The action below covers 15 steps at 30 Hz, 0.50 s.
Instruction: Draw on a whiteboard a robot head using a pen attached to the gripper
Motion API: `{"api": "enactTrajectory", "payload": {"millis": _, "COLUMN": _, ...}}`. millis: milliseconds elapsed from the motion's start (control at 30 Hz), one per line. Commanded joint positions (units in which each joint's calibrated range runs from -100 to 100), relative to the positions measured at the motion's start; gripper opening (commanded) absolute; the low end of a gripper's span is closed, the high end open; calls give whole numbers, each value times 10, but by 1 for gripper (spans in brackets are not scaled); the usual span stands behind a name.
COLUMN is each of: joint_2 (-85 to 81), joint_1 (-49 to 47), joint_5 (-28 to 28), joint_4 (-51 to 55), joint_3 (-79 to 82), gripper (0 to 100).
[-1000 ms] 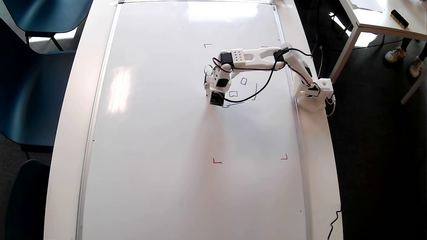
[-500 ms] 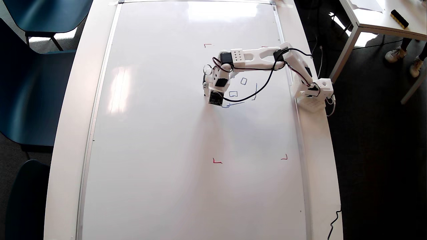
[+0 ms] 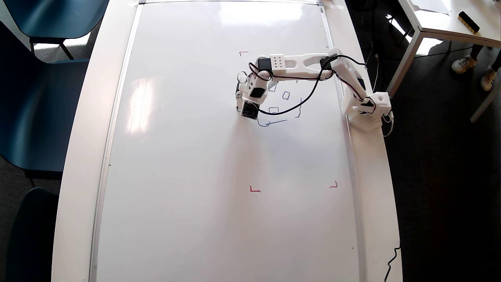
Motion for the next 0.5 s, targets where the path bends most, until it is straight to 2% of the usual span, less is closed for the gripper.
{"api": "enactTrajectory", "payload": {"millis": 0, "joint_2": -10, "joint_1": 14, "joint_5": 4, "joint_4": 10, "joint_3": -6, "gripper": 1}}
{"api": "enactTrajectory", "payload": {"millis": 467, "joint_2": -55, "joint_1": 21, "joint_5": 8, "joint_4": 20, "joint_3": 52, "gripper": 1}}
